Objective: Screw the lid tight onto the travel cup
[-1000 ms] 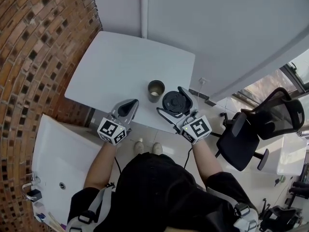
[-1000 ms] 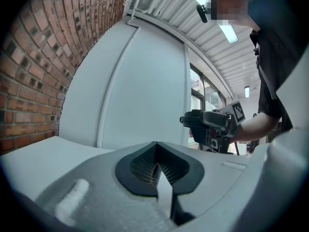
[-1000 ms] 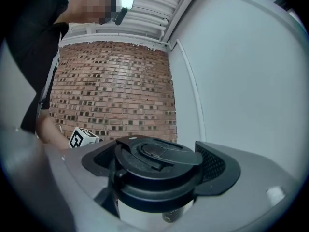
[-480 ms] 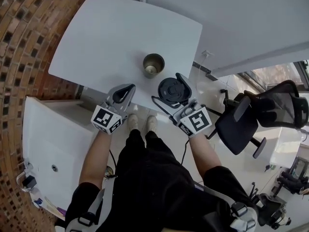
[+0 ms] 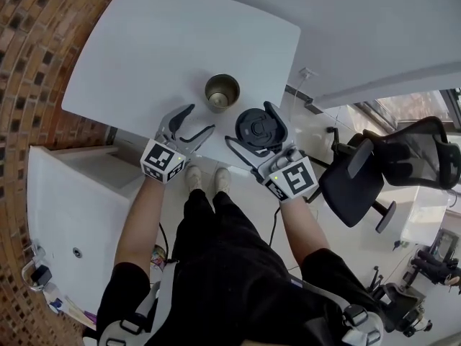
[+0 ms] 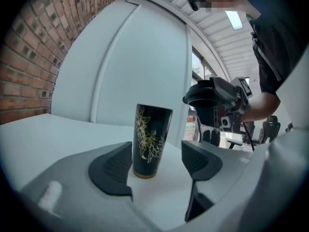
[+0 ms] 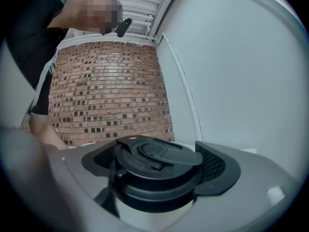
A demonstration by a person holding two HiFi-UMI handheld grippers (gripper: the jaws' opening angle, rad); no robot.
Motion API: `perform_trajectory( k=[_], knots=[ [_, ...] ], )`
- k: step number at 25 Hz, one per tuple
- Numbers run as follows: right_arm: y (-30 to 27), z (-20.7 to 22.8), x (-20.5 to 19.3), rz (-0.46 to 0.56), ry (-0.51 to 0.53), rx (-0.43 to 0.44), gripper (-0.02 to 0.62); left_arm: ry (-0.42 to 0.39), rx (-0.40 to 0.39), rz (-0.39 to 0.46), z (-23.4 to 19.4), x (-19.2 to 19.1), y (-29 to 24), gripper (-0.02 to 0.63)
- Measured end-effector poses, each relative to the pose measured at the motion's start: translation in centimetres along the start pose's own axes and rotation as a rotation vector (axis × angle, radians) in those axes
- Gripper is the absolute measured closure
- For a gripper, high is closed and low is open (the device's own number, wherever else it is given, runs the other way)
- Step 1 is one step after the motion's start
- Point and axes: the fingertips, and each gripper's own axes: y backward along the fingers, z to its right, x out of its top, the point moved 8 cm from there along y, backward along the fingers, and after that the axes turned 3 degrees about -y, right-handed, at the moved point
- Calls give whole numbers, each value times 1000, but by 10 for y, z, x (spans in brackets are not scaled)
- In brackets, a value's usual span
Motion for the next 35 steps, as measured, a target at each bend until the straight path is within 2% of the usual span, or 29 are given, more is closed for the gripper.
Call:
perform_trajectory(
  k=[3,4,7,12,19,26,32,35],
  knots=[
    [7,4,-10,-35,-2,-10,107,-19,17,-35,-9,-16,-17,173],
    [10,5,-13,-46,1,-10,107,-12,30,-38,-13,-18,-22,168],
    [17,9,-20,-68,2,-20,107,6,-10,-42,-19,-20,-34,169],
    [16,16,-24,-63,-14,-50,107,-81,-94,-85,-22,-23,-51,176],
    [2,17,-20,-30,-10,-58,107,-85,-184,-78,-26,-21,-69,178],
    [-6,22,-18,-27,4,-55,107,-49,-227,-60,-32,-23,-83,178],
    [-14,23,-12,-7,17,-36,107,-67,-264,-70,-29,-23,-87,184],
    [-22,23,-6,3,47,-21,107,-72,-272,-67,-28,-23,-87,229]
  ],
)
